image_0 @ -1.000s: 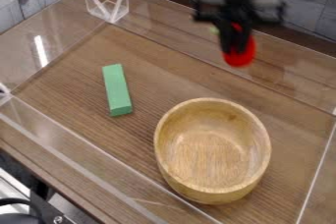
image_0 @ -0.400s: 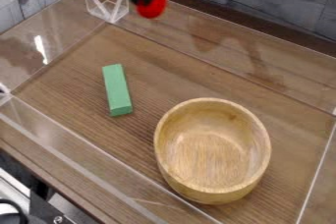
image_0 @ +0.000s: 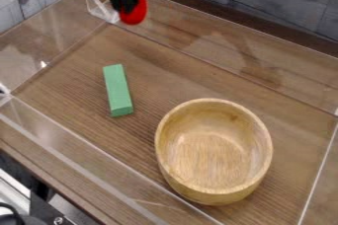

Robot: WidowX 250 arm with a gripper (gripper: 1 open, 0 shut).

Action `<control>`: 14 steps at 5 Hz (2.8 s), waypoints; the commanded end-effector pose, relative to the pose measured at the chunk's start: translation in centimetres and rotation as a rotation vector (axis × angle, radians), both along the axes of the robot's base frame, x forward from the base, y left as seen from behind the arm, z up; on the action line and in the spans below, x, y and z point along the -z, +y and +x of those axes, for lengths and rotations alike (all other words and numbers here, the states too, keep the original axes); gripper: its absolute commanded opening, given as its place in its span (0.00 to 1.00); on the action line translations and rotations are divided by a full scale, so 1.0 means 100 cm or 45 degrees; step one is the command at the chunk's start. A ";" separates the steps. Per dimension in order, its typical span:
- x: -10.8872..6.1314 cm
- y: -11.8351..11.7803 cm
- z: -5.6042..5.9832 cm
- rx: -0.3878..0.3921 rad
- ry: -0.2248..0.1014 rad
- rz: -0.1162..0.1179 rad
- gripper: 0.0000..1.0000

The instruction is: Move the red fruit to the left

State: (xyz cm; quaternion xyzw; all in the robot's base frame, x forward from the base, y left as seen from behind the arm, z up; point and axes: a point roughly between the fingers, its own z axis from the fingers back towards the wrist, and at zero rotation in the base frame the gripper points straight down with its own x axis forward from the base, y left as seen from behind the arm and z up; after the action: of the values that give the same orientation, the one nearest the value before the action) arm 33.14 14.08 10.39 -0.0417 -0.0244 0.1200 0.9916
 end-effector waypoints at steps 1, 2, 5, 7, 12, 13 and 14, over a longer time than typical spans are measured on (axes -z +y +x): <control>-0.007 0.020 0.012 0.047 -0.080 0.068 0.00; 0.006 0.031 0.032 0.007 -0.061 0.090 0.00; 0.036 0.028 0.042 0.094 -0.005 0.120 1.00; 0.053 0.031 0.038 0.073 0.010 0.114 0.00; 0.026 0.001 0.017 -0.124 -0.007 0.066 0.00; 0.011 -0.015 0.019 -0.127 -0.034 0.054 1.00; 0.016 -0.006 0.022 -0.108 -0.017 0.059 0.00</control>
State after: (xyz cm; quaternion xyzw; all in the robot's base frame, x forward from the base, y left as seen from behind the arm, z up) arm 34.48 12.85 6.69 -0.0277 -0.0026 0.1598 0.9868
